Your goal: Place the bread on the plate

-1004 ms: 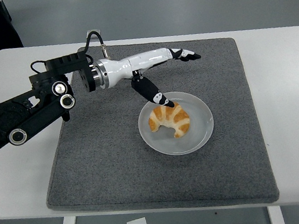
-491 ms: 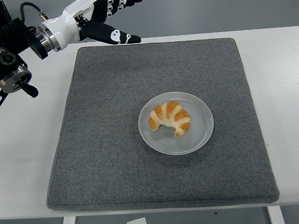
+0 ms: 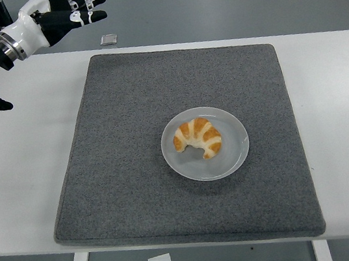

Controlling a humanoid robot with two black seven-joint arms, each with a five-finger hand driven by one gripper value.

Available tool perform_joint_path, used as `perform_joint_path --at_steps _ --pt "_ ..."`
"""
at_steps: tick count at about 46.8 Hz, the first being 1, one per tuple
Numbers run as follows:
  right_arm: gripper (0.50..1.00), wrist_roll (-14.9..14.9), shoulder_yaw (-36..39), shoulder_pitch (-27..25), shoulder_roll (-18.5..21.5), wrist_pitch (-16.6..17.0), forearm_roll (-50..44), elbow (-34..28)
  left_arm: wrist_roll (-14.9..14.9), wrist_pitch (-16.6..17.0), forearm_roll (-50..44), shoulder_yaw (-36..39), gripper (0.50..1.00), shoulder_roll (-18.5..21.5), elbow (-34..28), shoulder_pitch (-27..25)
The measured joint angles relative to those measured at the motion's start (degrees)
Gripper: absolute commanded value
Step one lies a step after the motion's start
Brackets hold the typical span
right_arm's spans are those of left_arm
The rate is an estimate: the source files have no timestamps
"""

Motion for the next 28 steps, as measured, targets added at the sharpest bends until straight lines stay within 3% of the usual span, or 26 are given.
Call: perform_joint_path --at_steps 7,16,28 --pt "0.952 0.0 0.0 0.0 0.0 0.0 0.0 0.0 0.15 -1.39 -5.81 0.02 0.975 -0.12 5.56 -0.75" --pt "0.952 0.0 0.0 0.0 0.0 0.0 0.0 0.0 0.25 -1.41 -6.6 0.29 0.932 -1.41 12.46 -1.8" --pt "0.954 -0.01 0.0 -0.01 0.0 0.0 0.01 0.0 0.34 -0.87 -6.6 0.95 0.928 -8.08 22.05 -3.04"
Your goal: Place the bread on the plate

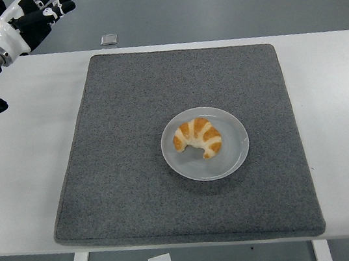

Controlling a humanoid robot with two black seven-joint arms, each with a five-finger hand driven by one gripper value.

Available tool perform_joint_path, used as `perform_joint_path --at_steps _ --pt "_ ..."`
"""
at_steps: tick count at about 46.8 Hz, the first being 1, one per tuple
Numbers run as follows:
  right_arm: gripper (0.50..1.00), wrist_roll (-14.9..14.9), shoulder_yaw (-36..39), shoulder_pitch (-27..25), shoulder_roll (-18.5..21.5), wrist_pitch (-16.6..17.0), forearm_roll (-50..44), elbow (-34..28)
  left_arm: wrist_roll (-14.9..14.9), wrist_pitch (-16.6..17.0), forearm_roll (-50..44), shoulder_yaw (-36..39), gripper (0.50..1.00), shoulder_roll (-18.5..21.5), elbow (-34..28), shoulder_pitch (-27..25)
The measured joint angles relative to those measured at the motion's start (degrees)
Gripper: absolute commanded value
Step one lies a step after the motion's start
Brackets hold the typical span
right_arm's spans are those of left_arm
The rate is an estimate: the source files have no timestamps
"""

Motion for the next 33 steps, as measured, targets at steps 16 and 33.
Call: perform_joint_path --at_steps 16,33 --pt "0.952 0.01 -0.09 0.01 0.0 0.62 0.24 0.71 -0.09 0.09 -5.24 -0.7 0.943 -4.48 4.13 -0.44" --pt "0.952 -0.09 -0.02 -0.04 0.0 0.46 0.35 0.8 0.0 0.09 -12.88 -0.52 0.945 -4.98 4.1 1.23"
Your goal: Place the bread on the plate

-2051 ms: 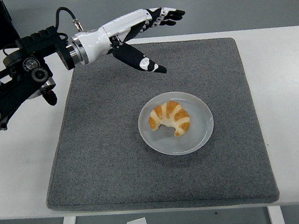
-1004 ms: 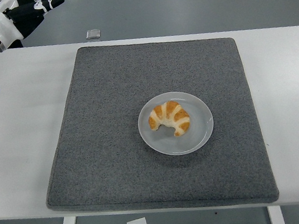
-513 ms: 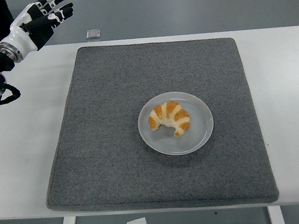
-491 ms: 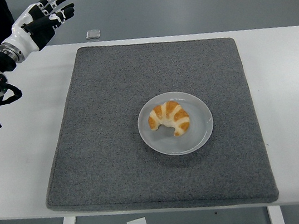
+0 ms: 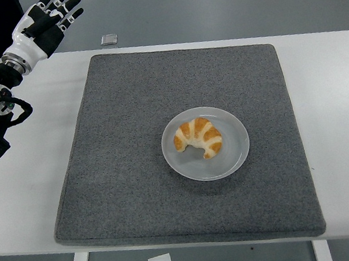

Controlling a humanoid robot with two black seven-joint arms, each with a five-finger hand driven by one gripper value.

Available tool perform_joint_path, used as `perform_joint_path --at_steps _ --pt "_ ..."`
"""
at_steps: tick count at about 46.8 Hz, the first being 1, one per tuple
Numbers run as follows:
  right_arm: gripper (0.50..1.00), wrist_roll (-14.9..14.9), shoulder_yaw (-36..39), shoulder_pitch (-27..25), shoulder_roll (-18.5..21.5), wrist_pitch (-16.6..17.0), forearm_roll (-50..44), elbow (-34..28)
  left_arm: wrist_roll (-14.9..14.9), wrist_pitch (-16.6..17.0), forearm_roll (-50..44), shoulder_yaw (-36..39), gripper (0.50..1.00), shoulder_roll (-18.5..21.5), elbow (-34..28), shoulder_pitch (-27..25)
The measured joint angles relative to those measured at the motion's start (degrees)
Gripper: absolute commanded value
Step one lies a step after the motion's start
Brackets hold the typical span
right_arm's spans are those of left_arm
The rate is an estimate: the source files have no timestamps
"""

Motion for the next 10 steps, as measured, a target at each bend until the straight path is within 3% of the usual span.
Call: perform_joint_path --at_steps 5,10 --pt "0.952 -0.05 0.01 -0.03 0.0 0.04 0.02 0.05 0.0 0.0 -1.18 0.0 0.99 -0.2 -0.01 0.21" --pt "0.952 -0.17 -0.04 -0.2 0.0 0.06 -0.1 0.08 0.0 0.0 -1.42 -0.11 0.994 -0.21 -0.24 0.21"
